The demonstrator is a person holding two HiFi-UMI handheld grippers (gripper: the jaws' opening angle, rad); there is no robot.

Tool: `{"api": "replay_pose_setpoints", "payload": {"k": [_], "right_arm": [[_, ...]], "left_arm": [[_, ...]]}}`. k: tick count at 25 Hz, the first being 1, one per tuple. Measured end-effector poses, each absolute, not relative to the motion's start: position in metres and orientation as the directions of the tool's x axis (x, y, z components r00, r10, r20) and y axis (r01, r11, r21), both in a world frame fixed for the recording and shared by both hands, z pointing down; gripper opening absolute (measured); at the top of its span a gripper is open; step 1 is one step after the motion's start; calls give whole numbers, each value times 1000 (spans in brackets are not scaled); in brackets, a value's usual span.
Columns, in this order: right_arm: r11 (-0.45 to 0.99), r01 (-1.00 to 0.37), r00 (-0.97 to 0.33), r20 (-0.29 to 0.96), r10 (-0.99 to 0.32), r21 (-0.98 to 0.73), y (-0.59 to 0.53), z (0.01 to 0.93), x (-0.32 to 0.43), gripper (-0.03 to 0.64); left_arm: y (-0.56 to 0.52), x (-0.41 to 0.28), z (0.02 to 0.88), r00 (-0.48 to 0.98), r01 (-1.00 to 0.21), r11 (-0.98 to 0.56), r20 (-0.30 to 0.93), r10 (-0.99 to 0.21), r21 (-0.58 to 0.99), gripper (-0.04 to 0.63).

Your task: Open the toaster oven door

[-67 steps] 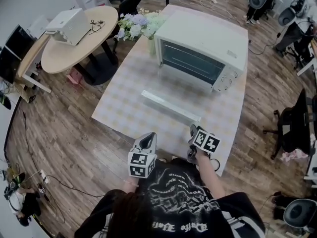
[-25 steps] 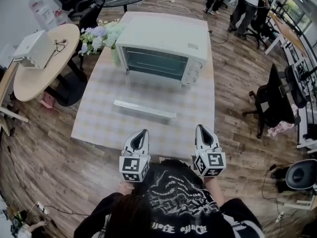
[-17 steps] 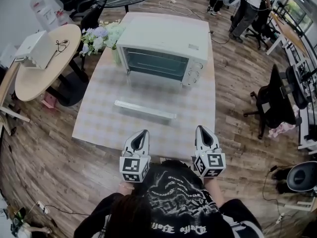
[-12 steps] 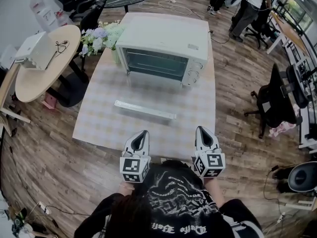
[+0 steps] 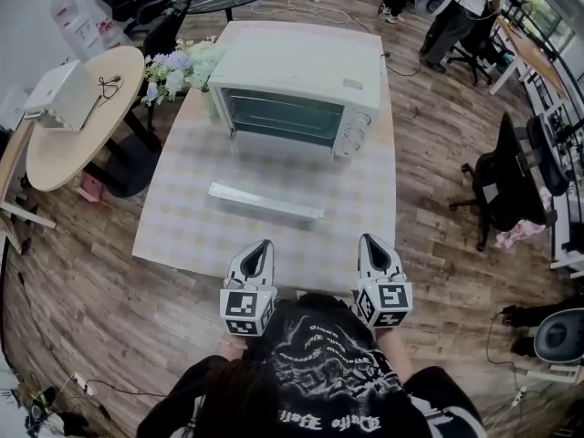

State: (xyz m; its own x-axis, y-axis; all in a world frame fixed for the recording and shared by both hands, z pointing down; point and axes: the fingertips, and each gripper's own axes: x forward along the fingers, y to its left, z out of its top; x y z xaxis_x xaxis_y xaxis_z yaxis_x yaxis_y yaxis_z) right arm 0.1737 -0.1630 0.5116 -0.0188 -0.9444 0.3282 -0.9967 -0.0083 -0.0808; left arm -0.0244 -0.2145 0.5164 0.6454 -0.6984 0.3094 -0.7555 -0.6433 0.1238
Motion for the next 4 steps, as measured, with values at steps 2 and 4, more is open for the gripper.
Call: {"api": "replay_pose_setpoints", "payload": {"k": [2,4], "right_arm": [[-7,-997,-19,333,-943,-78,-163,513,174,8],[-5,-997,-21,337,-941,-75,-164,515,175,8]], "left_arm": [[-215,-24,518,645,-755,-643,314,-697,124,18],[-216,-23,519,644,-755,-644,317,-696,123,18]]}}
